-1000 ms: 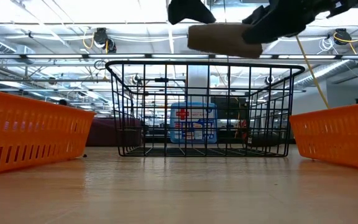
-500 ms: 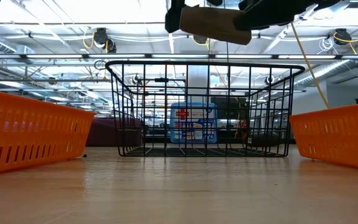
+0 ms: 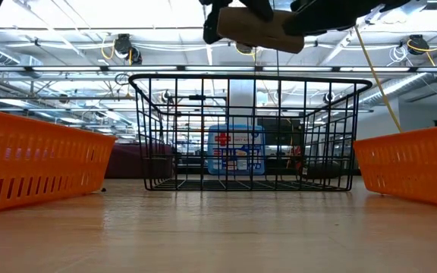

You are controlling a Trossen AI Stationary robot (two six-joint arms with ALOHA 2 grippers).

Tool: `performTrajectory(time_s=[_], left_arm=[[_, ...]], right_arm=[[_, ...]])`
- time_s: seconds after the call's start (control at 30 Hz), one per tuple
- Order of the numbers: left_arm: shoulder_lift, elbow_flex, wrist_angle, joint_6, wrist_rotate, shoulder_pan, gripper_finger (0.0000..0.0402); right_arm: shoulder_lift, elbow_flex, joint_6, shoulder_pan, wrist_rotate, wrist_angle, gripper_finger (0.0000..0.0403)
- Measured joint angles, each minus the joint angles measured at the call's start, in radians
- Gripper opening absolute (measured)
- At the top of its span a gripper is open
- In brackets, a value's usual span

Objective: Pick & Place Medicine items
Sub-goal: Put the brown bandage into the left orange basket

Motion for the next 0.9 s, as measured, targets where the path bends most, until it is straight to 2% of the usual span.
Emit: performTrajectory(time_s=[0.27, 0.4, 0.5, 0.67, 0.9], left_arm=[[0.002, 0.0, 0.018, -0.019, 0.005, 0.008, 0.0107], [-0.018, -0.001, 0.032, -0.043, -0.096, -0.009, 0.0052], [-0.046, -0.001, 0.031, -0.059, -0.185, -0.035, 0.005], [-0.119, -0.002, -0.007, -0.101, -0.351, -0.115, 0.005], [-0.234, -0.152, 0.029, -0.255, -0.592, -0.225, 0.005]], right_arm=[[-0.001, 0.0, 0.004, 0.0, 0.009, -0.003, 0.0055], [-0.033, 0.0, 0.056, 0.0, 0.07, -0.033, 0.0089], [-0.099, 0.002, 0.096, 0.001, 0.125, -0.112, 0.012], [-0.264, -0.001, 0.188, 0.001, 0.127, -0.29, 0.0161], [-0.477, -0.075, 0.257, 0.001, 0.131, -0.348, 0.0174]])
